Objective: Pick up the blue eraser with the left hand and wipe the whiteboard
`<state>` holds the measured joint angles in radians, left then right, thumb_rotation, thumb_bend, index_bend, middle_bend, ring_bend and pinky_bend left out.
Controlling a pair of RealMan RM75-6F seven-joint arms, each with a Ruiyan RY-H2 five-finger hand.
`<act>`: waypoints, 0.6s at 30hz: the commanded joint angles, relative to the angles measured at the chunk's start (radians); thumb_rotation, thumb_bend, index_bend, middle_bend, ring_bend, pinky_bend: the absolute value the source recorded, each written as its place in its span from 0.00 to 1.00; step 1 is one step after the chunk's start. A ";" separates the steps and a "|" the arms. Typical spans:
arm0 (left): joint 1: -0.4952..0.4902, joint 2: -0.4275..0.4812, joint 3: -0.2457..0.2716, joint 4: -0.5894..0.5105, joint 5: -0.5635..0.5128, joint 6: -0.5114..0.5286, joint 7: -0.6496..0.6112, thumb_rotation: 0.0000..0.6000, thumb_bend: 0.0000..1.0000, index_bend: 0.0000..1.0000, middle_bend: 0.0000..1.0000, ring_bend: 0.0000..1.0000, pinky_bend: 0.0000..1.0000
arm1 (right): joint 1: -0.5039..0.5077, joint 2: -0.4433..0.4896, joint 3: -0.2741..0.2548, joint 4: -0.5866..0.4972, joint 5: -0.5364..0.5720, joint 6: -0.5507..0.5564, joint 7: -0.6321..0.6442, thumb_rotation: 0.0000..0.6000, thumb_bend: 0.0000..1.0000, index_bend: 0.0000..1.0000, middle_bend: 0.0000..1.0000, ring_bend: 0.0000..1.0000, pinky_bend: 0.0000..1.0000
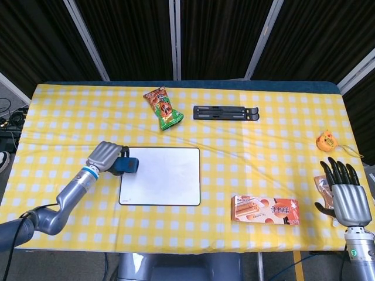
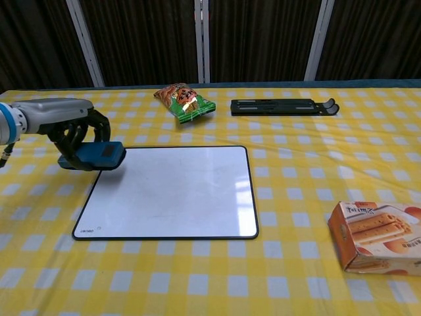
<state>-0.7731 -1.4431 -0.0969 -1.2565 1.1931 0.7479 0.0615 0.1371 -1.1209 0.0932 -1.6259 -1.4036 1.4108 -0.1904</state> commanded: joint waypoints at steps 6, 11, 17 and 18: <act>0.075 0.020 0.059 0.126 0.072 0.014 -0.133 1.00 0.23 0.58 0.47 0.52 0.56 | 0.002 -0.001 0.003 -0.006 -0.002 0.002 -0.006 1.00 0.00 0.00 0.00 0.00 0.00; 0.095 0.031 0.082 0.142 0.134 0.032 -0.212 1.00 0.02 0.12 0.07 0.10 0.33 | 0.002 -0.002 0.004 -0.011 -0.003 0.006 -0.008 1.00 0.00 0.00 0.00 0.00 0.00; 0.121 0.106 0.070 0.069 0.139 0.075 -0.246 1.00 0.00 0.00 0.00 0.00 0.05 | 0.000 0.011 0.008 -0.029 0.007 0.005 -0.004 1.00 0.00 0.00 0.00 0.00 0.00; 0.134 0.135 0.064 0.034 0.126 0.093 -0.234 1.00 0.00 0.00 0.00 0.00 0.03 | 0.000 0.014 0.009 -0.033 0.004 0.007 0.002 1.00 0.00 0.00 0.00 0.00 0.00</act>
<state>-0.6582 -1.3476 -0.0248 -1.1785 1.3335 0.8159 -0.1805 0.1372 -1.1090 0.1013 -1.6560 -1.3981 1.4166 -0.1912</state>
